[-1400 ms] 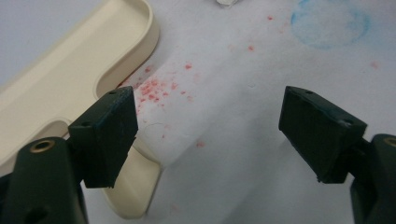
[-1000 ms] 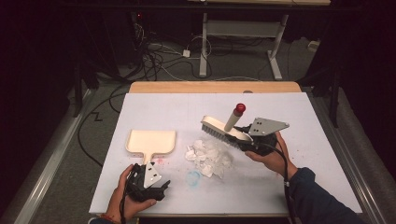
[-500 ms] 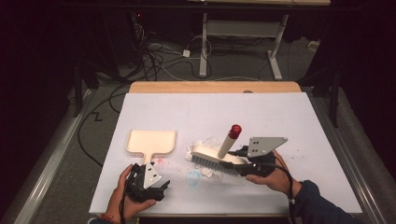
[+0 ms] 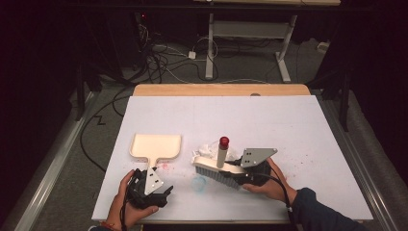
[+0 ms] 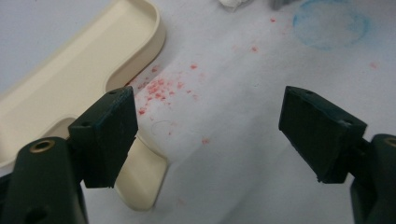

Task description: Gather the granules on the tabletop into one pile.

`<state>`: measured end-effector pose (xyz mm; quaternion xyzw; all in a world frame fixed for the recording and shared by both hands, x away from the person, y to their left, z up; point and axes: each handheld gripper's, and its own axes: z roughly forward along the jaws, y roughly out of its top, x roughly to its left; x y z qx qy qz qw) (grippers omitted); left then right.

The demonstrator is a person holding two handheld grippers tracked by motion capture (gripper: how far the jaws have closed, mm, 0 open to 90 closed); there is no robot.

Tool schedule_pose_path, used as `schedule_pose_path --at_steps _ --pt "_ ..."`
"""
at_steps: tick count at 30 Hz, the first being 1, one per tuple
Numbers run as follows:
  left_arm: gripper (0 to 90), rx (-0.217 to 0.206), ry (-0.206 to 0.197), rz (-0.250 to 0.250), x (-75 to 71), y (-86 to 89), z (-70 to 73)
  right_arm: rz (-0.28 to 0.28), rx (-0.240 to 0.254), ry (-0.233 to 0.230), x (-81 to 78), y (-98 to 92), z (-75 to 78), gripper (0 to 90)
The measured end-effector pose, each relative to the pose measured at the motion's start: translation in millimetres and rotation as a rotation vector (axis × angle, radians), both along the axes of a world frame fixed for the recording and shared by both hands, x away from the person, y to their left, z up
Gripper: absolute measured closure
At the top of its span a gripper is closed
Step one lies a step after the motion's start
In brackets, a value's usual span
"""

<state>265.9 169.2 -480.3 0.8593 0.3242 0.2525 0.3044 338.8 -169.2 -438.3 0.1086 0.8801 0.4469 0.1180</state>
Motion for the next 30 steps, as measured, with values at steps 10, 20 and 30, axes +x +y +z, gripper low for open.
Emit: schedule_pose_path --at_steps 10,20,30 --pt "19.0 0.006 0.005 -0.008 0.4 -1.3 -0.7 -0.023 0.073 -0.001 5.7 -13.9 15.6 68.3" --pt "19.0 0.003 -0.005 0.012 0.0 1.3 1.1 -0.104 0.113 -0.072 -3.5 -40.1 52.5 68.3" --pt "19.0 -0.006 -0.024 0.042 2.5 4.9 3.1 -0.325 0.023 -0.107 18.0 -70.8 37.8 68.3"
